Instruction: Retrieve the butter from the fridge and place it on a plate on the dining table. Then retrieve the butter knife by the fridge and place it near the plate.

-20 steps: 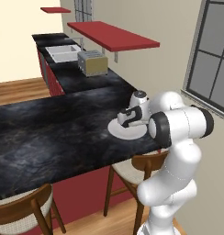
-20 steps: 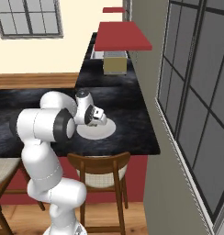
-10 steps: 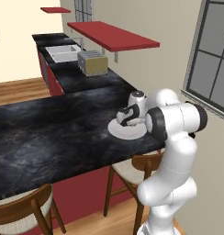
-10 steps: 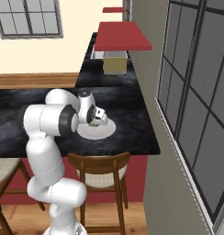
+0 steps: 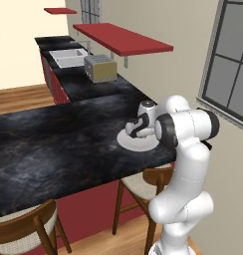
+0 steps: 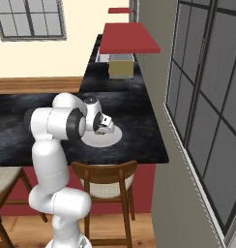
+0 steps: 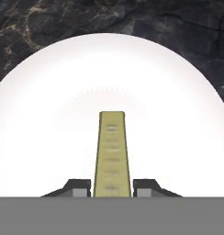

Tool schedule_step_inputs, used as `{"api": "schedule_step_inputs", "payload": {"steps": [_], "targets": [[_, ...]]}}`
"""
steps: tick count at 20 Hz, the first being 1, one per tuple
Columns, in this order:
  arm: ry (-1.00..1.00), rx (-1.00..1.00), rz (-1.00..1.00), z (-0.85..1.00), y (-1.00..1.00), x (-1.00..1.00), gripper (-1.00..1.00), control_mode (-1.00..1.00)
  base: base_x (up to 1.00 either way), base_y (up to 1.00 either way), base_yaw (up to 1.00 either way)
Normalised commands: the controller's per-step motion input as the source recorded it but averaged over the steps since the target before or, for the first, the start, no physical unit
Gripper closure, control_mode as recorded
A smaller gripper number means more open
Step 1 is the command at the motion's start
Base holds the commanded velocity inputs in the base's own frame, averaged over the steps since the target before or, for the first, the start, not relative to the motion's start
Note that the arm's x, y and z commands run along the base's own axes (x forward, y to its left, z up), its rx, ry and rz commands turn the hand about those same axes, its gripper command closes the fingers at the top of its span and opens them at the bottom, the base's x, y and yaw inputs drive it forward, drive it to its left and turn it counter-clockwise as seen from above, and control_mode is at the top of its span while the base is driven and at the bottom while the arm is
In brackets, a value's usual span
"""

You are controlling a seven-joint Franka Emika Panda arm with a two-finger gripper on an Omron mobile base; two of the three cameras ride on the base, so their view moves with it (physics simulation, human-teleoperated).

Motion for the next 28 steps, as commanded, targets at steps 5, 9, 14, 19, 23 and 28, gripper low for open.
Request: {"api": "schedule_step_inputs", "payload": {"steps": [5, 9, 14, 19, 23, 28], "targets": [[0.0, 0.0, 0.0, -0.24, 0.0, 0.11, 1.0, -1.0, 0.0, 0.0, 0.0], [0.0, 0.0, 0.0, -0.18, 0.0, 0.04, 1.0, -1.0, 0.0, 0.0, 0.0], [0.0, 0.0, 0.0, -0.09, 0.0, 0.0, 1.0, -1.0, 0.0, 0.0, 0.0], [0.0, 0.0, 0.0, -0.01, 0.0, 0.0, 1.0, -1.0, 0.0, 0.0, 0.0], [0.0, 0.0, 0.0, 0.0, 0.0, 0.0, 1.0, -1.0, 0.0, 0.0, 0.0], [0.0, 0.0, 0.0, 0.0, 0.0, 0.0, -1.0, -1.0, 0.0, 0.0, 0.0]]}}
